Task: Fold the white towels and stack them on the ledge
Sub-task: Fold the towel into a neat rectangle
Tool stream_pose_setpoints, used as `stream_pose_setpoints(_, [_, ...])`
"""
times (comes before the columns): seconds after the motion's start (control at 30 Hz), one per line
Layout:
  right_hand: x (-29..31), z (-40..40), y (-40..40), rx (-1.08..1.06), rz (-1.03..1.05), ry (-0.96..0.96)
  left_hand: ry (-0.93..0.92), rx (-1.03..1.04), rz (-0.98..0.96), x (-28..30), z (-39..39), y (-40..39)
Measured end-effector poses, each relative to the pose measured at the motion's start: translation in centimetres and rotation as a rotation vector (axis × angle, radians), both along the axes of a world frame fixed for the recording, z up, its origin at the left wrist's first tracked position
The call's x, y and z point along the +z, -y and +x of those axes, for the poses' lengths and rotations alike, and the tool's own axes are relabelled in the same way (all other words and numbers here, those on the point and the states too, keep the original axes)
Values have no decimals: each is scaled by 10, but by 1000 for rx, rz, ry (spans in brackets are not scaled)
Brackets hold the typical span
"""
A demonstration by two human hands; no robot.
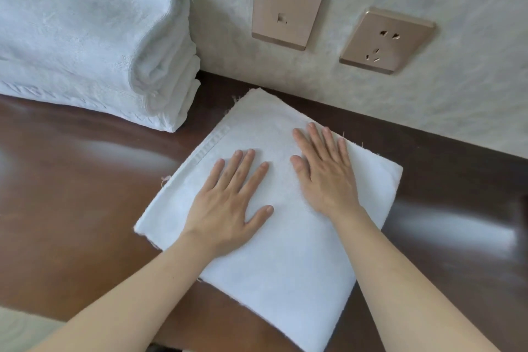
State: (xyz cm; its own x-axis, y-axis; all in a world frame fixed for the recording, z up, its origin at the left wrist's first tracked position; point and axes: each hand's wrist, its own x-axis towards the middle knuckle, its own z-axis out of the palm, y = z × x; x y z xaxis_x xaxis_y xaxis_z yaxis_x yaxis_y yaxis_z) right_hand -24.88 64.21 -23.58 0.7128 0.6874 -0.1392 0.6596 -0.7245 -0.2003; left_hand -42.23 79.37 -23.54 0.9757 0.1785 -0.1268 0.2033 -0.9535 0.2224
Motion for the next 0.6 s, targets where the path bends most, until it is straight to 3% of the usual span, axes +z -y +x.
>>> stream_pose_setpoints(0.2, [1, -24, 39, -371, 2, -4, -1, -358, 18, 1, 54, -22])
stream_pose_setpoints(0.6, [-7, -104, 28, -951, -14, -7, 8, -661, 74, 1, 140, -44])
